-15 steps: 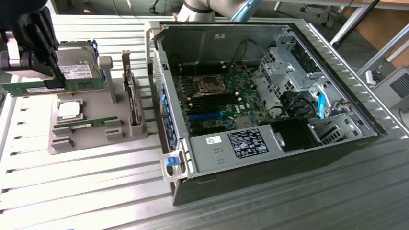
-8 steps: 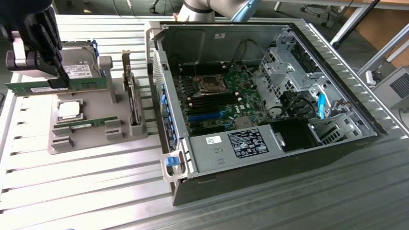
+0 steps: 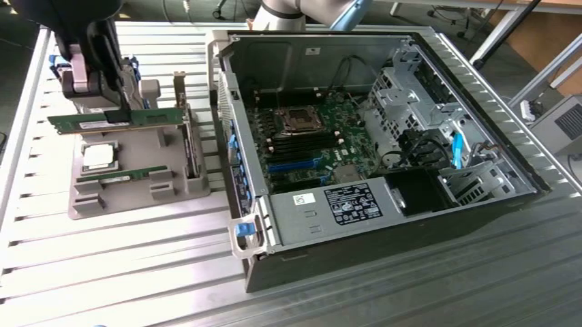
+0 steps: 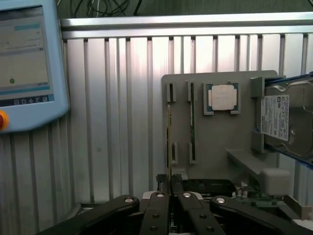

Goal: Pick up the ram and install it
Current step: 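Pick up the ram and move it above insertion slot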

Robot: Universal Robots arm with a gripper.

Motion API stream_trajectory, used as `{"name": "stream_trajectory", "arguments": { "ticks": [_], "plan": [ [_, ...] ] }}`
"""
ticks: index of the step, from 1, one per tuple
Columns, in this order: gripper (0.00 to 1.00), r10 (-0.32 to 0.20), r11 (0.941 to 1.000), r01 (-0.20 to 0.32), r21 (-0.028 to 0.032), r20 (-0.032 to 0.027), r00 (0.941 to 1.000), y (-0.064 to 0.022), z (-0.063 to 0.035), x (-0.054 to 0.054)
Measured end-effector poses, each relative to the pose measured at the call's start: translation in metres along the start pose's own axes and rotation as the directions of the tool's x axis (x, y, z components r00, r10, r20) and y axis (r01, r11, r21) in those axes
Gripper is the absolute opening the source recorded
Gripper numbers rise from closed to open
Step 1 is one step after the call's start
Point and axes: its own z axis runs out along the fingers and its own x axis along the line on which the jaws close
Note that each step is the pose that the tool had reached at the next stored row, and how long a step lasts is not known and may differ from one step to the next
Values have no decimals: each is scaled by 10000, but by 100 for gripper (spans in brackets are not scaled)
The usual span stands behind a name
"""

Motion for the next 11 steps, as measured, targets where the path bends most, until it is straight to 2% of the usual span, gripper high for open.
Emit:
{"name": "stream_trajectory", "arguments": {
  "ticks": [4, 6, 7, 11],
  "plan": [
    [11, 0, 10000, 0, -1, -1, 10000, -177, 4, -1],
    [11, 1, 10000, -1, -1, -1, 10000, -358, 8, -2],
    [11, -1, 10000, 1, -1, -1, 10000, -409, 10, -2],
    [11, 0, 10000, 0, -1, -1, 10000, -535, 13, -3]
  ]
}}
